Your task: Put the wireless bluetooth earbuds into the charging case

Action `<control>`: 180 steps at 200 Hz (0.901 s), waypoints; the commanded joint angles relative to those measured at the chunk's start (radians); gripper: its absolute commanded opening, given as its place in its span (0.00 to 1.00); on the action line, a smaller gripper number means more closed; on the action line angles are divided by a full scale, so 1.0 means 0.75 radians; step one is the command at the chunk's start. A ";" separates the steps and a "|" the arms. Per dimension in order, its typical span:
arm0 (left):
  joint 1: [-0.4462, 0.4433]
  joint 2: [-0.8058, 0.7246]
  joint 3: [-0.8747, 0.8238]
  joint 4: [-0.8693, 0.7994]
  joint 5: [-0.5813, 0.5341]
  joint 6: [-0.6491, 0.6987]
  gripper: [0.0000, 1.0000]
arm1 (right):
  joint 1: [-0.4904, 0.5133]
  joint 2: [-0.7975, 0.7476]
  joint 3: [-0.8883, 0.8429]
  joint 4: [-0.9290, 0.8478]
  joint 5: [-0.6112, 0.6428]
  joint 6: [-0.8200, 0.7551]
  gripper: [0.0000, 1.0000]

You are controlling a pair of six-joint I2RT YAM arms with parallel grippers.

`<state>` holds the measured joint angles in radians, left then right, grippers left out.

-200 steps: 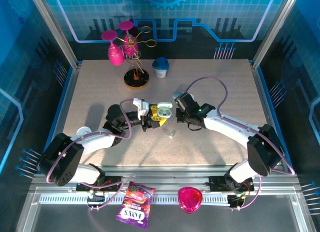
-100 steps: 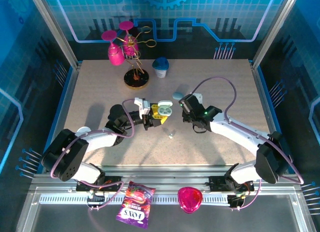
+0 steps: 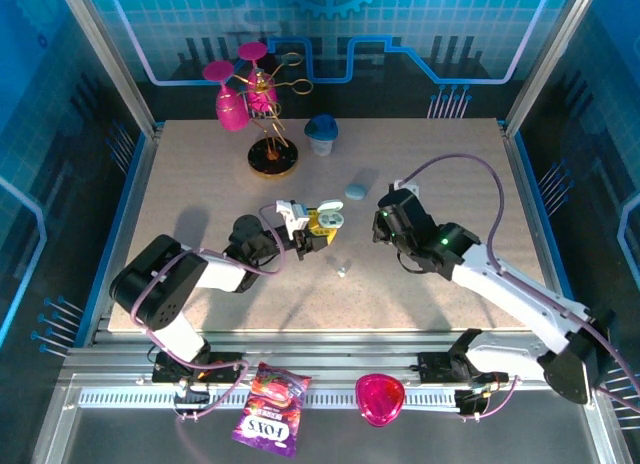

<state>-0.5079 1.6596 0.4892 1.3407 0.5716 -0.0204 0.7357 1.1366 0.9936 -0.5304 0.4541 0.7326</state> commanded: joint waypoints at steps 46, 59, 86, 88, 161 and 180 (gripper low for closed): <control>-0.105 0.080 0.096 0.080 -0.142 0.126 0.17 | 0.193 0.008 0.084 0.195 0.022 -0.131 0.14; -0.118 0.080 0.105 0.079 -0.145 0.127 0.17 | 0.211 0.052 0.094 0.231 0.026 -0.144 0.14; -0.131 0.078 0.111 0.079 -0.153 0.125 0.17 | 0.220 0.110 0.103 0.292 0.003 -0.143 0.13; -0.132 0.078 0.111 0.080 -0.153 0.125 0.17 | 0.219 0.113 0.102 0.297 0.002 -0.144 0.13; -0.140 0.093 0.109 0.080 -0.162 0.123 0.17 | 0.224 0.174 0.043 0.460 -0.043 -0.071 0.11; -0.139 0.088 0.109 0.080 -0.170 0.121 0.17 | 0.226 0.190 0.045 0.443 -0.045 -0.066 0.11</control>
<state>-0.6052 1.7218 0.5488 1.3609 0.4591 0.0551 0.8902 1.2602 1.0409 -0.2386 0.4259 0.6579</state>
